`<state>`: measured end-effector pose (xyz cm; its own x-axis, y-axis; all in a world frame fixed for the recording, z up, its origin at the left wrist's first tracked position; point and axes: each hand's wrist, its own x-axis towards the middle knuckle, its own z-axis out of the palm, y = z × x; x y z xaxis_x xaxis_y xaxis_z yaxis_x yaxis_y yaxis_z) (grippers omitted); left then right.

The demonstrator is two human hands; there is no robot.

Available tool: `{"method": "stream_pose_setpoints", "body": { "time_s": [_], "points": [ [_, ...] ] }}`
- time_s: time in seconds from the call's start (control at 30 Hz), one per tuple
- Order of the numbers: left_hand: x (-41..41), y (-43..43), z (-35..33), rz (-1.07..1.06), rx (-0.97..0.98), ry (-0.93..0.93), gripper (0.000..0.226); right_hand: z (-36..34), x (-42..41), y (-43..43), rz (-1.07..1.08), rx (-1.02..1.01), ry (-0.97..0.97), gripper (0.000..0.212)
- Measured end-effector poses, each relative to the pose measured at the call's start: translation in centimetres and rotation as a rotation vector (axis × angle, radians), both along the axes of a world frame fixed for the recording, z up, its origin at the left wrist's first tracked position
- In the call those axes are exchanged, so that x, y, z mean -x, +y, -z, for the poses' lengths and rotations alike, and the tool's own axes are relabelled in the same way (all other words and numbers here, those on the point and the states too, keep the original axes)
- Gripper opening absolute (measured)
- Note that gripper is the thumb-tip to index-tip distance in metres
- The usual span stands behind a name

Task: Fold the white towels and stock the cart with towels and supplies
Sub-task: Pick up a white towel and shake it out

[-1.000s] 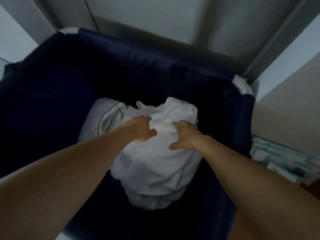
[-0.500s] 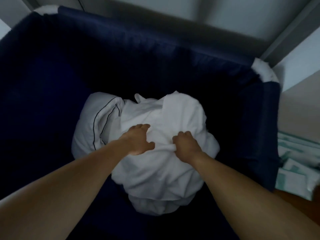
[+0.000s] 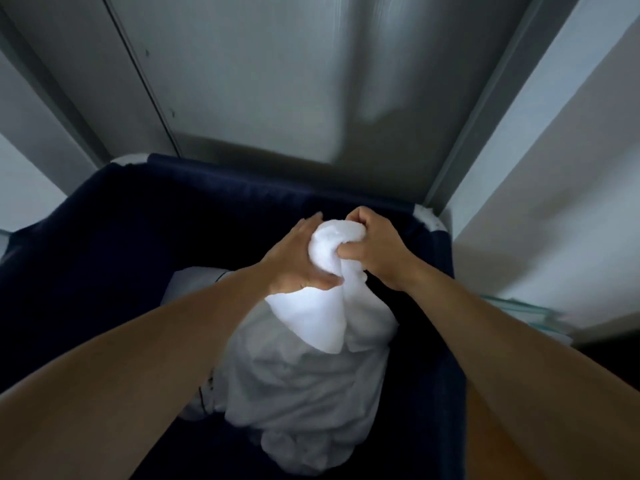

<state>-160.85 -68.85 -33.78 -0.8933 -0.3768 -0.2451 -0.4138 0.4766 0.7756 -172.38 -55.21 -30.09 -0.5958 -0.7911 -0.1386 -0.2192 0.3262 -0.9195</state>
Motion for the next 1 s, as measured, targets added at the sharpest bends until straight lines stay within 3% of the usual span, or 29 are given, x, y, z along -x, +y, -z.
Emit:
{"method": "stream_pose_setpoints", "body": {
  "time_s": [0.1,0.17,0.3,0.43,0.57,0.73,1.0],
  "points": [
    [0.6,1.0,-2.1,-0.016,0.016,0.044,0.071,-1.1,0.1,1.4,0.068,0.063,-0.039,0.038],
    [0.7,1.4,-3.0,-0.064,0.019,0.053,0.06,-1.0,0.4,2.6,0.094,0.115,-0.043,0.05],
    [1.3,1.6,-4.9,-0.222,-0.174,0.099,0.048,0.3,0.4,4.6,-0.032,0.002,-0.021,0.109],
    [1.4,0.4,-7.6,-0.278,-0.282,0.174,0.042,3.3,-0.3,5.3,-0.14,-0.088,0.01,0.125],
    [0.3,-2.0,-9.4,-0.209,-0.161,0.184,0.046,7.7,0.3,5.3,-0.162,-0.275,-0.02,0.145],
    [-1.7,-4.3,-6.9,-0.162,0.127,-0.011,0.055,11.7,0.6,4.5,-0.16,-0.424,0.075,0.142],
    [-4.8,-6.5,3.2,-0.231,0.346,-0.336,0.045,18.7,1.3,0.2,-0.385,-0.565,0.249,0.106]
  ]
}}
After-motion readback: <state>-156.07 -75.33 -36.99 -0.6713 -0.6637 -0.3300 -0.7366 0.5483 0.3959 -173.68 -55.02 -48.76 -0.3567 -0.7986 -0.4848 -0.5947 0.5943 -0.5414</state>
